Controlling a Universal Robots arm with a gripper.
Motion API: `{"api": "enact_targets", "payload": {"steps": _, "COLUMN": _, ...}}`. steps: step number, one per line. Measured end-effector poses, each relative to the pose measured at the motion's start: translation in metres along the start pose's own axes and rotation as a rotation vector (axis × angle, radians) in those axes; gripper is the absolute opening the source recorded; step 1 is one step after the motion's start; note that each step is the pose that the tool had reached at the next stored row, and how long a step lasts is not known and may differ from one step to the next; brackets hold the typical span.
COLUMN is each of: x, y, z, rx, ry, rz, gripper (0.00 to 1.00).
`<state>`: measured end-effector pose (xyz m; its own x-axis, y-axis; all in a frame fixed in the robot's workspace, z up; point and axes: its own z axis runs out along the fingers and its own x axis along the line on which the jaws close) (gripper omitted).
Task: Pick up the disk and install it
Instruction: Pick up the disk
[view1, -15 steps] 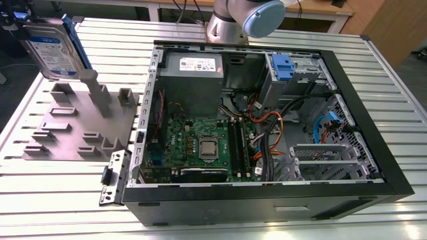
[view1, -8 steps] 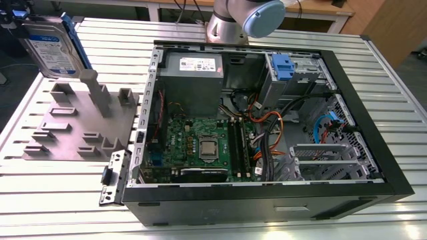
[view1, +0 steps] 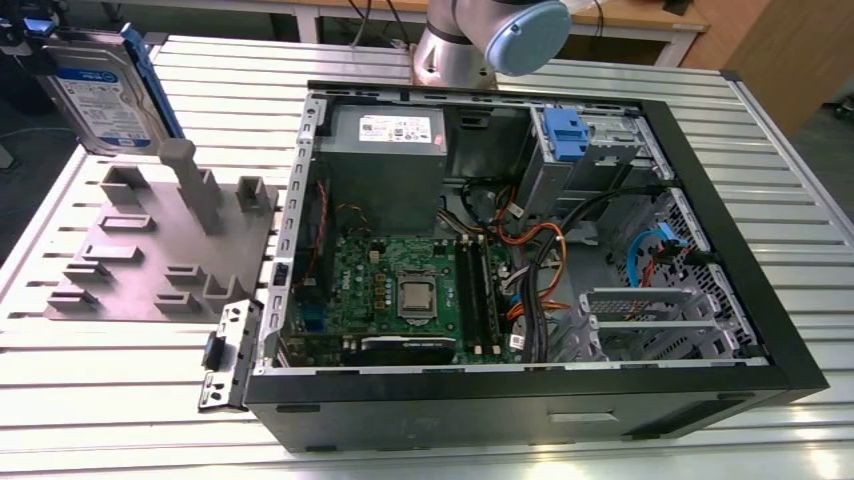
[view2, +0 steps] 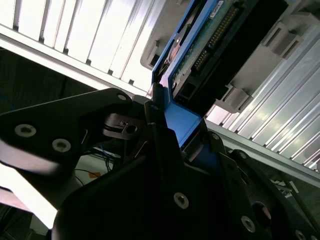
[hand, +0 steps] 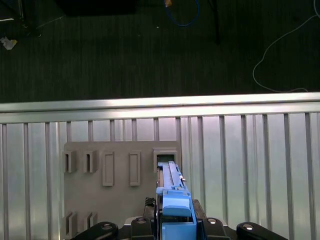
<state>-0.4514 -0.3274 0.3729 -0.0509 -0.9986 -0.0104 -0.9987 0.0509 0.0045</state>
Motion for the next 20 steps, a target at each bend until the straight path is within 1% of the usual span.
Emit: {"api": "enact_targets", "payload": {"steps": 20, "x": -0.0001, "y": 0.0, "z": -0.0039, "rx": 0.0, "ry": 0.0, "rz": 0.0, "gripper": 0.36}}
